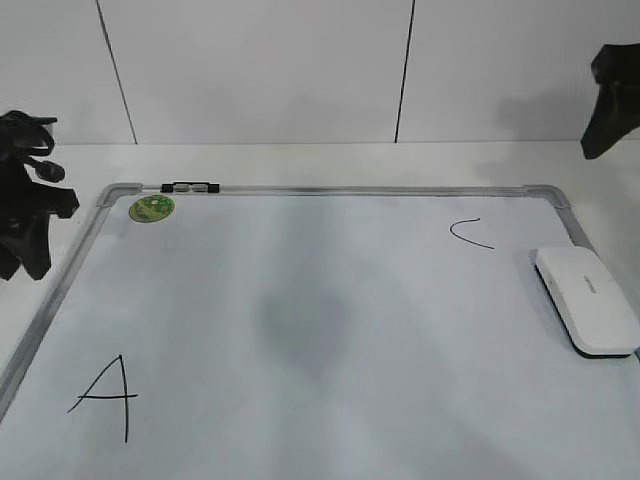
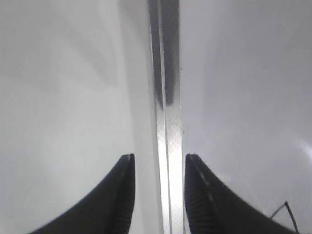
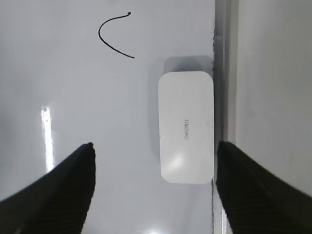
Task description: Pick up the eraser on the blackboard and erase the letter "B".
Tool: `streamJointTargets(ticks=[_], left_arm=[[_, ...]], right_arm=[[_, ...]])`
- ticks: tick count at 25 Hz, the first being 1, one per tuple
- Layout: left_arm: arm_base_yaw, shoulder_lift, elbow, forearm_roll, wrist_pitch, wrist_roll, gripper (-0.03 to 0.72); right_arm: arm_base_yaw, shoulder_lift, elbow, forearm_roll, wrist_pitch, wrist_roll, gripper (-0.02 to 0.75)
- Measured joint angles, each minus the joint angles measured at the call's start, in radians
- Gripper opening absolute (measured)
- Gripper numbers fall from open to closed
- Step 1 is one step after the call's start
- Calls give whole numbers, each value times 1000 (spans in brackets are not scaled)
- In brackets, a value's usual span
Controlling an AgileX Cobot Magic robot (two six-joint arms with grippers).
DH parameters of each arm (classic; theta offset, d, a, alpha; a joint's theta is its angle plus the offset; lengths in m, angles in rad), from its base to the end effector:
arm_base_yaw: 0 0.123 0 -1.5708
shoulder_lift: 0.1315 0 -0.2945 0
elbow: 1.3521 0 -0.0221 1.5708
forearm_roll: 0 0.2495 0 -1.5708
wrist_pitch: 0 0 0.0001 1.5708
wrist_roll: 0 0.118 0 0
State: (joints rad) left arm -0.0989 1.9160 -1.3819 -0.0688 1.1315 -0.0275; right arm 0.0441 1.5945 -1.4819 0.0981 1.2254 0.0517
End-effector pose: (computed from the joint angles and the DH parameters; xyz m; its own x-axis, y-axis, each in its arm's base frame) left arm 0.3663 -0.0437 0.1790 -0.9991 0.0422 0.0102 0.0415 0.9972 -0.0617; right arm 0.3317 0.0255 0.3182 -0.9506 0.0427 -0.3075 0.0077 0.9935 0.1139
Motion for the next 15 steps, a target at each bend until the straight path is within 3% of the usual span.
streamJointTargets(ticks=[9,15], left_arm=[[0,-141,18,13,69,0,261],[0,-382,200,13,78,0,256]], right_arm=[[0,-246,249,-12,4,0,593],[0,-472,410,-17,10,0,592]])
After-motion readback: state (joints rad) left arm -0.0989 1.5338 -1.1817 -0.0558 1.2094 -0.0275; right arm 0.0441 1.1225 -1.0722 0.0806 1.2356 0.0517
